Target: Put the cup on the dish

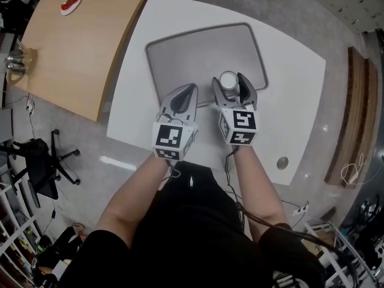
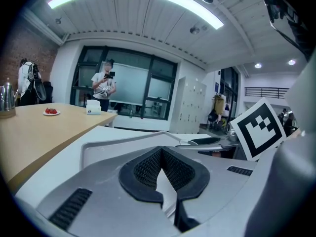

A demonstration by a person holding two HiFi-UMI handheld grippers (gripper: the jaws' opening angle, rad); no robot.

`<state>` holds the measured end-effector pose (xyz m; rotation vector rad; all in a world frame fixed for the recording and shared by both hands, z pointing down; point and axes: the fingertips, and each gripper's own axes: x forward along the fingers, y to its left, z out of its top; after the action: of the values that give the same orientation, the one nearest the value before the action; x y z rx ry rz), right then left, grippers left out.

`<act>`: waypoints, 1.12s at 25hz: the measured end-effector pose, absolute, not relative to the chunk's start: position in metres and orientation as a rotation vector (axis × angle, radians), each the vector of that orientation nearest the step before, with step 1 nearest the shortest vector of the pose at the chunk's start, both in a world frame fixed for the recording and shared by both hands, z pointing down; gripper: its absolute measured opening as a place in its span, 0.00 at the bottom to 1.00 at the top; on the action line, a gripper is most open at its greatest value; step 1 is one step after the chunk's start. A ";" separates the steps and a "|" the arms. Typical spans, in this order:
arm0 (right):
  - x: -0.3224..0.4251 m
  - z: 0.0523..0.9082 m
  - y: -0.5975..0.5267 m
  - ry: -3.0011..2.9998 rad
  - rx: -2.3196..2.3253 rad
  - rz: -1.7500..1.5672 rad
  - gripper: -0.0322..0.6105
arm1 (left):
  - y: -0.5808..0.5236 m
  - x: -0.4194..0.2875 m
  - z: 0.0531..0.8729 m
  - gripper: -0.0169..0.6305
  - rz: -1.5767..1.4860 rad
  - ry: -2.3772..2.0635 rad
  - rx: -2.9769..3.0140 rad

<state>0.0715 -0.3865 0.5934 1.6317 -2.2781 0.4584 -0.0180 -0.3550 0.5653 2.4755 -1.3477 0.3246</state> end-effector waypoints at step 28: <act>0.051 0.326 -0.174 -2.537 1.780 0.091 0.07 | -0.182 -0.027 0.331 0.03 -0.025 -1.363 2.677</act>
<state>0.0507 -0.1744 0.3264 1.7800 -2.5371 0.0907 -0.0269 -0.1825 0.3307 2.6772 -1.3625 -0.0248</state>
